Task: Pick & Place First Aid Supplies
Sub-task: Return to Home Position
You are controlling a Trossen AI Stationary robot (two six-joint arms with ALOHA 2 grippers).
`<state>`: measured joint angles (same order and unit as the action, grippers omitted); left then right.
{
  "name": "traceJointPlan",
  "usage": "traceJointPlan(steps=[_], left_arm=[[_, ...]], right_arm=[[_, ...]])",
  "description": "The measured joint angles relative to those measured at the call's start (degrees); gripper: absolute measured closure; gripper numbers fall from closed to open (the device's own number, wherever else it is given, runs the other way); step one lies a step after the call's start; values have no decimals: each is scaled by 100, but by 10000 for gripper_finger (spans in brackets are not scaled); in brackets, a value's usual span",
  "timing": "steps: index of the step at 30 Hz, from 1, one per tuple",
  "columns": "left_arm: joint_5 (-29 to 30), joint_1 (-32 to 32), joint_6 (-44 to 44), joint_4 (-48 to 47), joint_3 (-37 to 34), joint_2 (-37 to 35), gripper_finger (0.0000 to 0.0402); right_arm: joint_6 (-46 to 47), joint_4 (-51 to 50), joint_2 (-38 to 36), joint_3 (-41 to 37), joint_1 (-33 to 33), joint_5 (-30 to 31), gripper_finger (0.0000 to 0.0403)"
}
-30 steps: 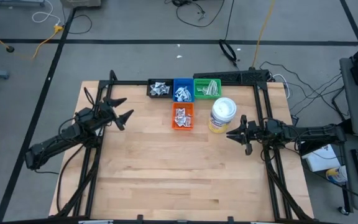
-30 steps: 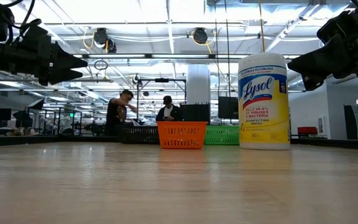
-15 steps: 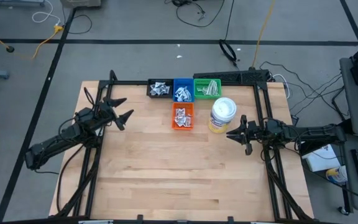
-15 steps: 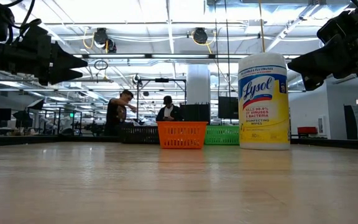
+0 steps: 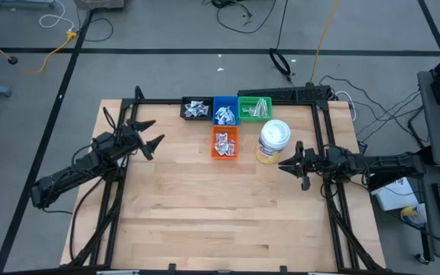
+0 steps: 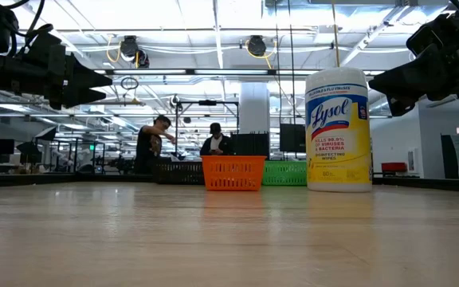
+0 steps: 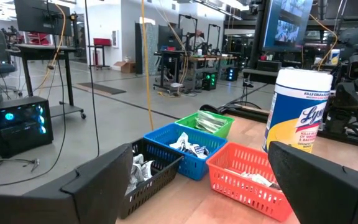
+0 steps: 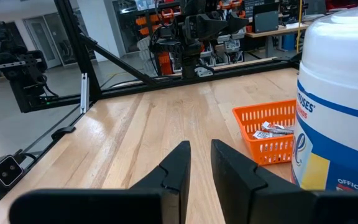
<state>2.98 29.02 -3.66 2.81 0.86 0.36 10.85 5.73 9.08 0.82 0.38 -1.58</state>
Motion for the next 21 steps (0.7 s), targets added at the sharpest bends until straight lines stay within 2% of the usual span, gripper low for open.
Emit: traceJointPlan(steps=[11,21], left_arm=[[0,0,0,0,4,0,36],[0,0,0,0,4,0,19]], right_arm=[[0,0,0,0,-1,0,344],[0,-1,-1,2,-2,0,344]])
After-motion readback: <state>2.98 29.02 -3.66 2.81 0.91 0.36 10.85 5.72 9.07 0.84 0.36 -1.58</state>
